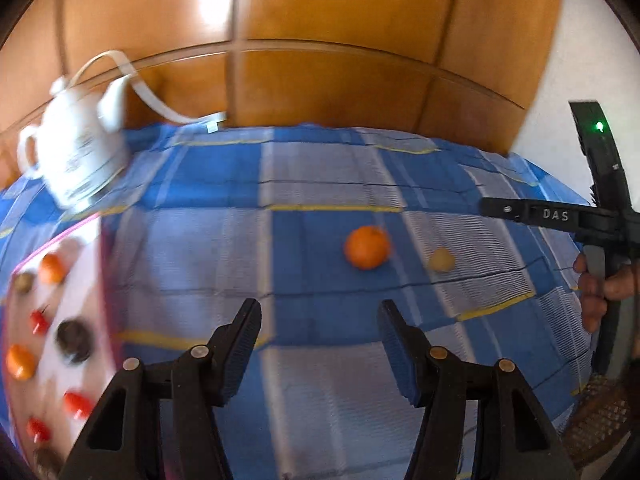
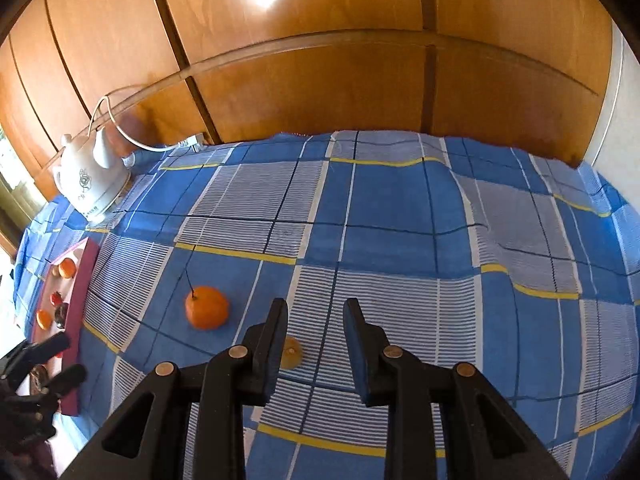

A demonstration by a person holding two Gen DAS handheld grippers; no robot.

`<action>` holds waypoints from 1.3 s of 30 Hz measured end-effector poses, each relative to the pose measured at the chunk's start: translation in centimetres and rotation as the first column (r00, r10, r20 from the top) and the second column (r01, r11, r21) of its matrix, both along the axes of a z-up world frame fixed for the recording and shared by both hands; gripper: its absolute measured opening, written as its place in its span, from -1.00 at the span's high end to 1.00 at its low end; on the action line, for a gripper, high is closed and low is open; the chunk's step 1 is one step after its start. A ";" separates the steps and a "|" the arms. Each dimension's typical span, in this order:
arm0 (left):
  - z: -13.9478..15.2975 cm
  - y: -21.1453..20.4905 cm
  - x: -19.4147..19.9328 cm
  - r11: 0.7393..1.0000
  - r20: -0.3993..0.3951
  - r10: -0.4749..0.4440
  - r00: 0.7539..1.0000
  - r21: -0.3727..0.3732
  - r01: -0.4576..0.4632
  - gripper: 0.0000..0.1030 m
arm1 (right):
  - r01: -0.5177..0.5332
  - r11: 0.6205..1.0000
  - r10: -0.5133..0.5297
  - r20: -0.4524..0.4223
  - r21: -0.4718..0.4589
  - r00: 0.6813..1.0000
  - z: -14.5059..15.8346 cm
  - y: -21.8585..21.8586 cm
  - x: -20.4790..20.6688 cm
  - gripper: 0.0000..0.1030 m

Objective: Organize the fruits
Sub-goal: 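Move both grippers from the tray to the orange and yellow fruit, then grasp the orange with the left gripper while the right grasps the yellow fruit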

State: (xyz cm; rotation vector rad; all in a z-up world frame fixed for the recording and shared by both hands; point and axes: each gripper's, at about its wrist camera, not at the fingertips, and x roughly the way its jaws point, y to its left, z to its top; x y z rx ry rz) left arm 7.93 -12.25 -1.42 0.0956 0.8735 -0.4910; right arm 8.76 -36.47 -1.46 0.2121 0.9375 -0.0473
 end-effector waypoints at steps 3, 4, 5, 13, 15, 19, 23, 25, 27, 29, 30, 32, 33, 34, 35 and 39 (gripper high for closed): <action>-0.5 -2.6 1.3 0.999 -0.011 -0.034 0.999 0.005 0.034 -0.18 | 0.002 1.000 -0.002 -0.001 0.025 1.000 0.1 -0.1 0.1 0.44; -0.7 -3.6 1.9 0.999 -0.013 -0.046 0.999 0.007 0.046 -0.18 | 0.004 0.999 -0.004 0.001 0.033 1.000 0.1 -0.1 0.2 0.44; -1.0 -4.2 2.4 0.999 -0.016 -0.049 0.999 0.013 0.049 -0.18 | 0.008 0.999 -0.008 0.002 0.045 1.000 0.1 -0.2 0.3 0.44; -4.3 -7.2 6.8 1.000 -0.123 -0.024 0.992 0.007 0.025 -0.18 | 0.040 0.995 -0.038 -0.017 0.097 0.999 -0.2 -1.0 0.5 0.44; -5.1 -7.8 7.5 1.000 -0.146 -0.017 0.989 -0.001 0.017 -0.17 | 0.048 0.993 -0.046 -0.020 0.109 0.999 -0.2 -1.2 0.6 0.44; -6.2 -8.5 8.4 1.000 -0.168 -0.023 0.986 -0.014 0.021 0.17 | 0.055 0.992 -0.053 -0.028 0.111 0.998 -0.4 -1.3 0.7 0.44; -6.2 -7.9 8.1 0.998 -0.165 -0.025 0.986 -0.053 0.017 0.20 | 0.047 0.994 -0.043 -0.036 0.102 0.998 -0.7 -1.1 0.8 0.44; -6.0 -7.1 7.4 0.999 -0.155 -0.021 0.988 -0.051 0.013 0.20 | 0.045 0.994 -0.041 -0.040 0.096 0.998 -0.8 -1.0 0.8 0.44; -5.6 -6.3 6.4 0.999 -0.138 -0.019 0.990 -0.043 0.013 0.20 | 0.044 0.995 -0.040 -0.044 0.094 0.998 -0.9 -1.0 0.8 0.44; -5.1 -5.1 5.0 1.000 -0.111 -0.007 0.994 -0.024 0.005 0.20 | 0.044 0.995 -0.039 -0.049 0.091 0.998 -1.1 -0.9 0.8 0.44; -4.9 -4.4 4.3 1.000 -0.101 -0.002 0.995 -0.016 0.000 0.20 | 0.044 0.995 -0.039 -0.051 0.091 0.998 -1.2 -0.9 0.9 0.44; -4.6 -2.9 2.6 1.000 -0.071 0.015 0.997 -0.003 -0.015 0.20 | 0.043 0.995 -0.038 -0.057 0.093 0.998 -1.4 -0.9 0.9 0.44; -4.6 -2.3 1.9 1.000 -0.059 0.019 0.998 0.001 -0.019 0.20 | 0.043 0.994 -0.037 -0.060 0.098 0.998 -1.5 -0.9 0.9 0.44; -4.7 -1.5 1.1 1.000 -0.049 0.025 0.998 0.005 -0.024 0.20 | 0.042 0.993 -0.036 -0.064 0.108 0.997 -1.7 -0.9 0.9 0.44; -4.8 -0.9 0.4 0.999 -0.044 0.035 0.998 0.010 -0.034 0.20 | 0.041 0.992 -0.034 -0.066 0.116 0.997 -1.8 -0.9 1.0 0.44; -6.0 0.9 -1.1 0.998 -0.045 0.061 0.997 0.029 -0.060 0.20 | 0.031 0.989 -0.020 -0.073 0.146 0.997 -2.4 -0.6 1.3 0.44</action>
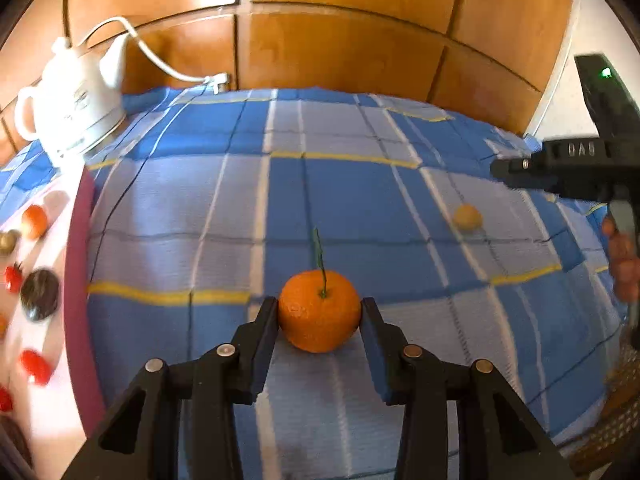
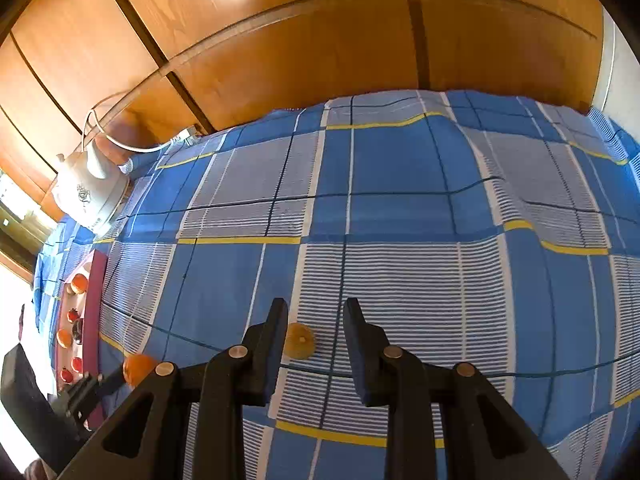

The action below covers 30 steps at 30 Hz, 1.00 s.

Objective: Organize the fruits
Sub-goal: 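Grasp the orange with the left gripper while the right grasps the yellow fruit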

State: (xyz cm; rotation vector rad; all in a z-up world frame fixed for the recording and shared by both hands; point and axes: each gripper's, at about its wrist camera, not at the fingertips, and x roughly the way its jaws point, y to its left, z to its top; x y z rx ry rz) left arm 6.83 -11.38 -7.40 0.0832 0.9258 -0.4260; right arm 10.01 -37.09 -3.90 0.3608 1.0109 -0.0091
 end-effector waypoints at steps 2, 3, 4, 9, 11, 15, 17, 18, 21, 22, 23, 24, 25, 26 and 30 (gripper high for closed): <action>-0.4 0.5 -0.3 1.000 0.008 0.001 1.000 -0.008 -0.001 0.20 | -0.015 1.000 0.015 -0.005 0.009 1.000 -0.5 0.4 0.3 0.44; -0.4 0.5 -0.4 1.000 0.012 -0.002 1.000 -0.007 0.002 0.20 | -0.024 1.000 0.024 -0.011 0.007 1.000 -0.8 0.7 0.5 0.44; -0.5 0.5 -0.4 1.000 0.015 -0.006 1.000 -0.005 0.006 0.20 | -0.034 0.999 0.034 -0.020 0.001 0.999 -1.1 1.1 0.7 0.44; -1.0 0.7 -0.6 1.000 -0.001 -0.002 1.000 -0.026 0.002 0.20 | -0.077 0.996 0.075 -0.048 -0.043 0.996 -2.5 2.5 1.3 0.44; -1.0 0.7 -0.6 1.000 -0.001 -0.001 1.000 -0.030 0.000 0.20 | -0.085 0.995 0.082 -0.059 -0.044 0.995 -2.9 2.6 1.5 0.44; -1.1 0.8 -0.5 0.999 0.000 0.001 1.000 -0.037 -0.001 0.20 | -0.099 0.993 0.094 -0.075 -0.067 0.993 -3.5 2.9 1.8 0.44; -1.1 0.7 -0.6 1.000 0.005 0.000 1.000 -0.032 0.001 0.20 | -0.101 0.991 0.093 -0.088 -0.082 0.992 -4.0 3.0 2.0 0.43; -1.2 0.7 -0.6 1.000 0.007 -0.001 1.000 -0.030 0.002 0.20 | -0.104 0.991 0.096 -0.091 -0.085 0.991 -4.1 3.1 2.0 0.39; -1.2 0.8 -0.7 0.999 0.007 0.001 1.000 -0.034 -0.001 0.20 | -0.117 0.986 0.105 -0.098 -0.118 0.990 -4.3 3.4 2.2 0.37; -1.2 0.8 -0.7 0.999 0.007 0.002 1.000 -0.036 -0.001 0.20 | -0.126 0.983 0.113 -0.104 -0.130 0.988 -4.4 3.5 2.2 0.37; -1.2 0.8 -0.7 0.999 0.009 0.002 1.000 -0.035 -0.001 0.20 | -0.136 0.981 0.122 -0.110 -0.138 0.986 -4.6 3.7 2.2 0.42; -1.2 0.8 -0.7 0.999 0.011 0.001 1.000 -0.034 -0.001 0.20 | -0.148 0.977 0.132 -0.112 -0.152 0.985 -4.7 3.9 2.2 0.45; -1.2 0.7 -0.7 0.999 0.013 0.000 1.000 -0.032 0.000 0.20 | -0.162 0.971 0.144 -0.110 -0.174 0.983 -4.7 4.3 2.1 0.49; -1.2 0.8 -0.8 0.999 0.015 0.000 1.000 -0.032 0.001 0.20 | -0.170 0.966 0.151 -0.109 -0.194 0.982 -4.7 4.6 2.1 0.49; -1.2 0.9 -0.7 0.999 0.012 0.002 1.000 -0.036 -0.001 0.20 | -0.176 0.960 0.157 -0.102 -0.219 0.982 -4.9 4.9 2.0 0.49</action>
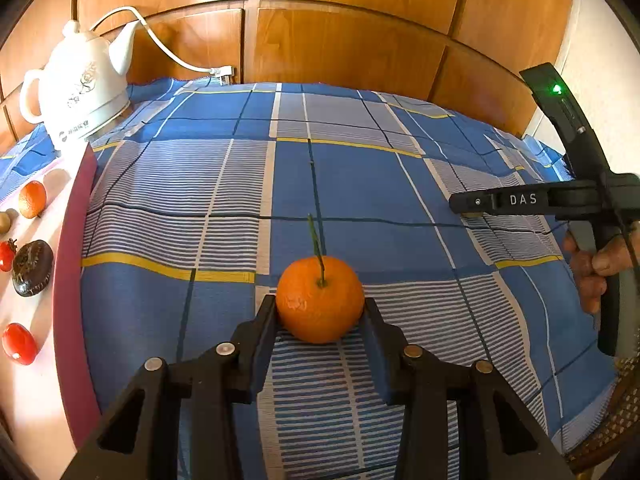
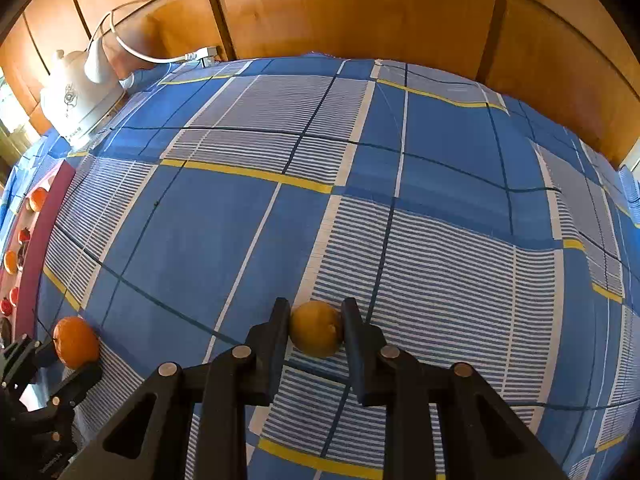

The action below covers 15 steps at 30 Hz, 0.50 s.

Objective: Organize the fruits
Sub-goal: 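Grasp the orange with the left gripper while the right grasps the yellow fruit, then carry the orange into the tray with the left gripper and release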

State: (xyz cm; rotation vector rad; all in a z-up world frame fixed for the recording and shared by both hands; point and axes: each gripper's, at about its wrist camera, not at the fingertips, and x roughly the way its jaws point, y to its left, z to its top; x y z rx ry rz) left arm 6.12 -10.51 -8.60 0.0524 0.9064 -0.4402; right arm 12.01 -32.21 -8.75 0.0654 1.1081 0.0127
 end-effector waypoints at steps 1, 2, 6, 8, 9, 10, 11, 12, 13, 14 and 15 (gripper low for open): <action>0.1 0.0 0.0 1.000 0.000 0.000 1.000 0.004 0.000 0.20 | 0.003 1.000 -0.003 0.002 0.005 1.000 0.0 -0.1 0.0 0.49; 0.1 -0.1 0.0 1.000 0.001 -0.002 1.000 0.010 0.002 0.20 | 0.005 1.000 -0.005 0.004 0.010 1.000 0.0 -0.2 0.0 0.49; 0.3 -0.3 -0.3 0.999 0.006 -0.006 1.000 0.032 0.006 0.21 | 0.001 1.000 -0.001 0.013 0.022 1.000 -0.1 -0.2 0.0 0.48; 0.5 -0.1 -0.4 1.000 0.004 -0.003 1.000 0.026 0.003 0.21 | -0.006 1.000 0.006 0.021 0.012 1.000 -0.1 -0.1 -0.1 0.48; 0.6 0.0 -0.5 1.000 0.005 -0.001 1.000 0.025 0.001 0.21 | -0.008 1.000 0.008 0.024 0.006 1.000 -0.2 0.1 -0.1 0.48; 0.8 0.2 -0.6 1.000 0.005 0.006 1.000 0.024 -0.006 0.21 | -0.014 1.000 0.014 0.027 -0.001 1.000 -0.2 0.2 -0.1 0.48; 0.9 0.3 -0.6 1.000 0.003 0.012 1.000 0.022 -0.012 0.21 | -0.016 1.000 0.017 0.028 -0.005 0.999 -0.2 0.3 -0.2 0.48; 1.1 0.5 -0.6 1.000 0.001 0.018 1.000 0.019 -0.018 0.21 | -0.016 1.000 0.016 0.029 -0.006 0.999 -0.2 0.3 -0.2 0.48; 1.5 0.7 -0.7 1.000 0.002 0.026 1.000 0.013 -0.026 0.21 | -0.016 1.000 0.017 0.031 -0.010 0.999 -0.2 0.3 -0.2 0.48; 1.7 0.9 -0.8 1.000 0.005 0.030 1.000 0.007 -0.030 0.21 | -0.018 1.000 0.018 0.032 -0.016 0.999 -0.2 0.4 -0.2 0.48; 2.1 1.1 -0.9 0.999 0.010 0.034 0.999 0.000 -0.035 0.21 | -0.018 1.000 0.019 0.035 -0.023 0.999 -0.2 0.5 -0.3 0.48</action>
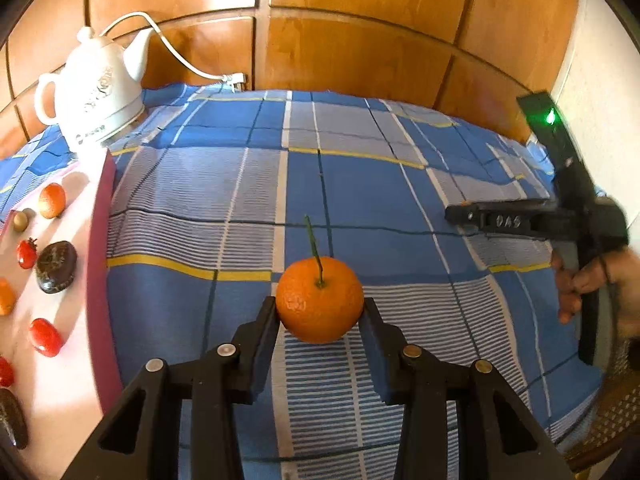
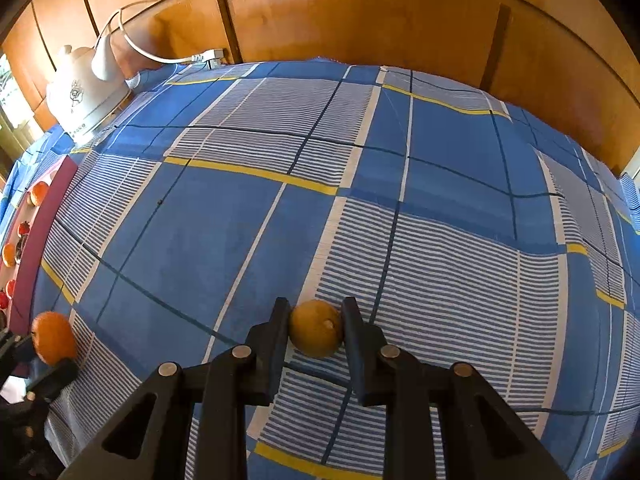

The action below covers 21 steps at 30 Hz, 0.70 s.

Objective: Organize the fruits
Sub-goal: 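Carry the orange into the tray with the left gripper and release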

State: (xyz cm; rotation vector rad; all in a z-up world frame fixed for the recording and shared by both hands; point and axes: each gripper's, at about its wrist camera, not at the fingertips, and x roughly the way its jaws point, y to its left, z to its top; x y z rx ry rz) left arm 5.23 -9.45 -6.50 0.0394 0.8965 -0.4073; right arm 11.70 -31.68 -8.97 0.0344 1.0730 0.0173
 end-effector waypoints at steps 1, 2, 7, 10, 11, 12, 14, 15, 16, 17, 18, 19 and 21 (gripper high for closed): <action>0.4 0.1 -0.1 1.000 0.006 0.005 1.000 -0.004 -0.005 0.21 | -0.002 1.000 0.002 0.003 -0.012 1.000 0.0 0.2 -0.1 0.48; 0.7 0.2 -0.2 1.000 0.012 0.008 1.000 -0.007 -0.008 0.21 | -0.006 1.000 0.006 0.004 -0.023 1.000 0.0 0.3 -0.1 0.48; 2.4 0.6 -0.8 1.000 0.039 0.019 0.999 -0.020 -0.018 0.21 | -0.014 0.999 0.015 0.007 -0.051 1.000 0.0 0.7 -0.1 0.49; 3.4 0.9 -1.2 0.999 0.052 0.027 0.998 -0.026 -0.025 0.21 | -0.024 0.997 0.025 0.010 -0.078 1.000 0.0 1.1 -0.1 0.49; 3.6 1.0 -1.3 0.999 0.056 0.029 0.998 -0.027 -0.027 0.21 | -0.025 0.996 0.026 0.010 -0.081 1.000 0.0 1.1 -0.1 0.49; 3.8 1.1 -1.4 0.999 0.059 0.032 0.998 -0.029 -0.030 0.21 | -0.025 0.996 0.026 0.010 -0.081 1.000 0.1 1.1 0.0 0.49; 4.2 1.5 -1.5 0.999 0.064 0.041 0.997 -0.035 -0.039 0.21 | -0.026 0.996 0.027 0.011 -0.083 1.000 0.1 1.2 0.0 0.49; 4.4 1.6 -1.6 0.998 0.066 0.044 0.997 -0.037 -0.041 0.21 | -0.027 0.996 0.028 0.012 -0.086 1.000 0.2 1.2 0.0 0.49; 4.7 1.8 -1.6 0.998 0.068 0.049 0.997 -0.040 -0.046 0.21 | -0.028 0.996 0.029 0.013 -0.090 0.999 0.2 1.3 -0.1 0.49; 4.8 2.0 -1.7 0.998 0.069 0.052 0.996 -0.043 -0.049 0.21 | -0.029 0.995 0.030 0.014 -0.093 0.999 0.2 1.3 -0.1 0.49; 4.9 2.2 -1.7 0.998 0.068 0.055 0.996 -0.045 -0.052 0.21 | -0.030 0.995 0.031 0.015 -0.095 0.999 0.2 1.3 -0.1 0.49; 5.0 2.4 -1.7 0.997 0.068 0.060 0.996 -0.048 -0.057 0.21 | -0.031 0.995 0.033 0.016 -0.097 0.999 0.2 1.4 -0.1 0.49; 5.1 2.7 -1.8 0.997 0.068 0.067 0.995 -0.053 -0.063 0.21 | -0.033 0.994 0.035 0.018 -0.103 0.999 0.2 1.5 -0.1 0.49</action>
